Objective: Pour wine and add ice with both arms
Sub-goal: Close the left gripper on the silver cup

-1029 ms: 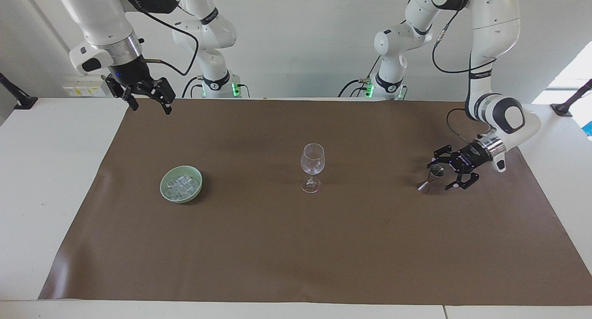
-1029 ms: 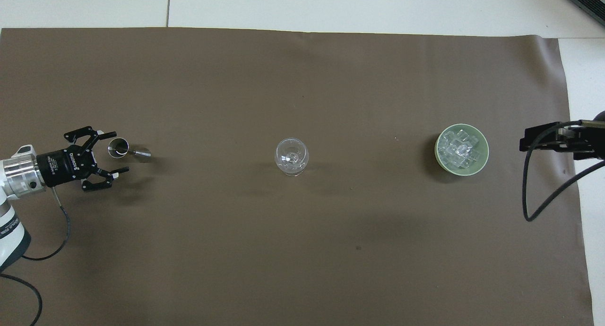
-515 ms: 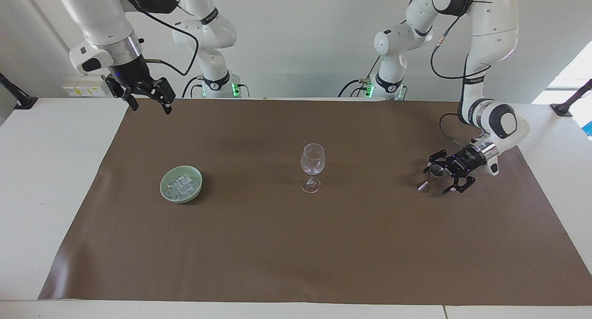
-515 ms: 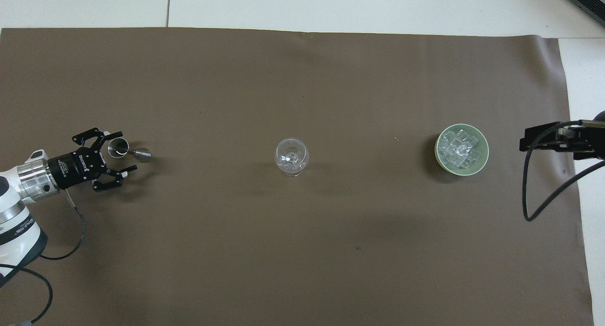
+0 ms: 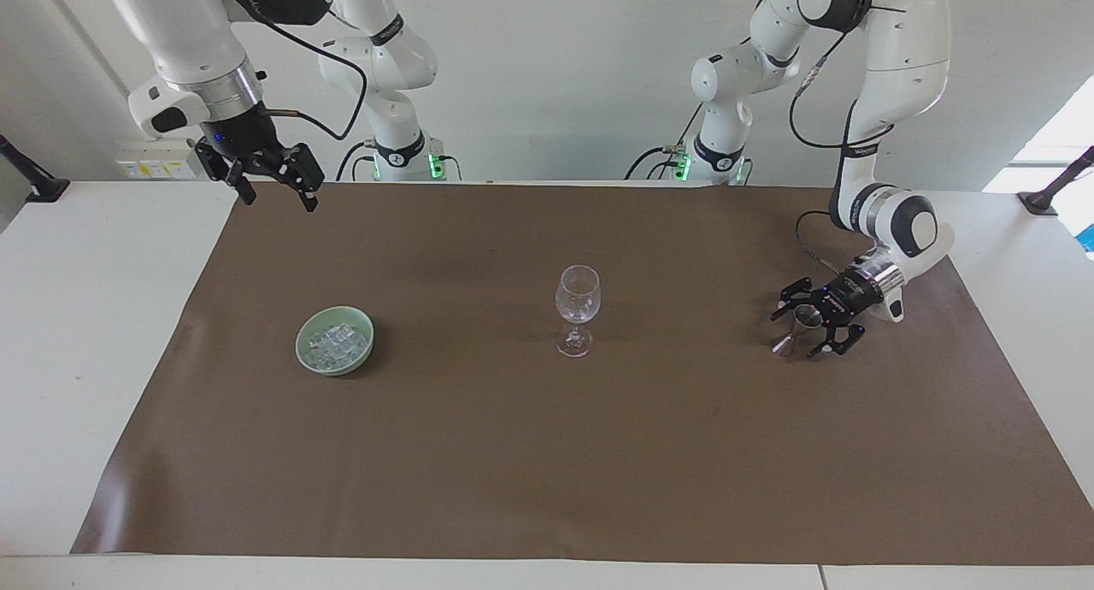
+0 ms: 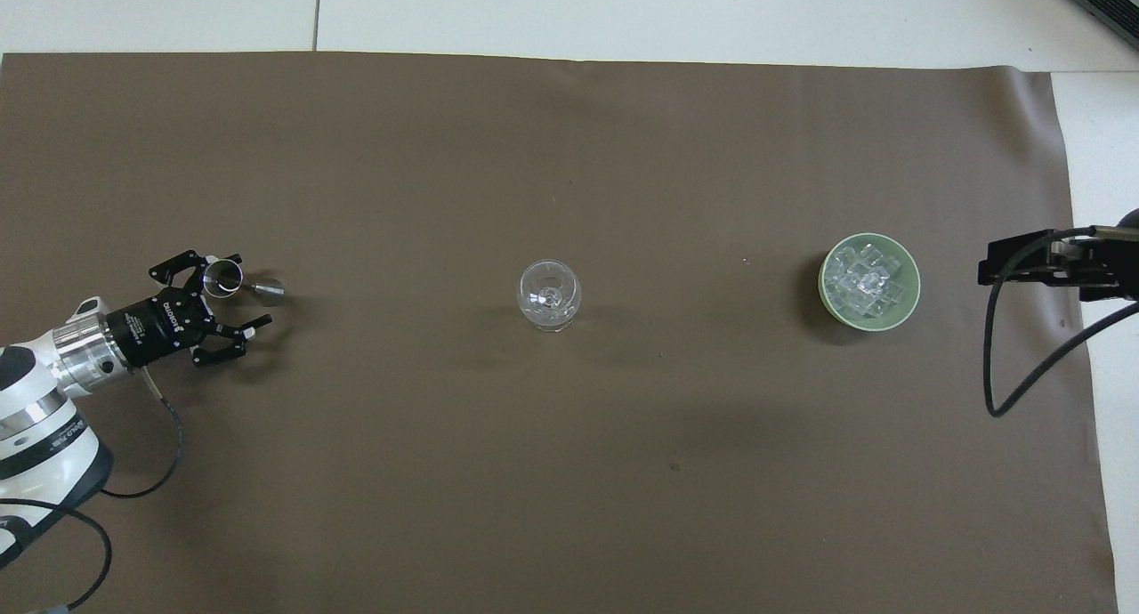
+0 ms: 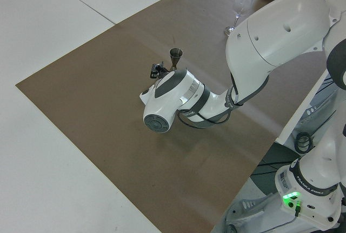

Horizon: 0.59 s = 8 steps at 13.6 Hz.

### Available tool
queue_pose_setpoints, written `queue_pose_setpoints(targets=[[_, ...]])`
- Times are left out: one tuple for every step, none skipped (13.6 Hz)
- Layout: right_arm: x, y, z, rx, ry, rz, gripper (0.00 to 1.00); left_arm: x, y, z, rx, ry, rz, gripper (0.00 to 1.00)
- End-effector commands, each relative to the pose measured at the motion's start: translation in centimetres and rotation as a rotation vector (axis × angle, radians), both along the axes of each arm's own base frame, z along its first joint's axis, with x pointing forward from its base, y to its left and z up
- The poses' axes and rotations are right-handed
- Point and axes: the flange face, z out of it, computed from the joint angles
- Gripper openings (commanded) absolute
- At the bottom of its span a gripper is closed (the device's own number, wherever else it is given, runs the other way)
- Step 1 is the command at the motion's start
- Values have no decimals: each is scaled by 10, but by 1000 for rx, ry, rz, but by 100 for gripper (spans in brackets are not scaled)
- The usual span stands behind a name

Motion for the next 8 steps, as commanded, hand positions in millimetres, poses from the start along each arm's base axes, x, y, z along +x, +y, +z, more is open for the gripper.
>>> queue_pose_setpoints(targets=[[-5,-1,2,-6,-3,18,100,-9,-6,2,-27,-11,27,97],[-5,-1,2,-6,-3,18,100,-11,-5,3,-40,-12,42,97],[-5,-1,2,-6,-1,19,100,-11,-4,4,-59,-16,56,96],[-5,-1,2,-6,-1,18,100,-10,-4,5,-63,-20,58,95],[-5,-1,2,-6,-1,18,100,-10,-4,4,-63,-19,61,95],[-5,-1,2,-6,-1,18,100,-11,-5,4,-65,-19,61,95],[-5,-1,2,-6,-3,18,100,-11,-4,4,-71,-20,70,95],[-5,-1,2,-6,-3,18,100,-11,-4,4,-81,-19,84,94]])
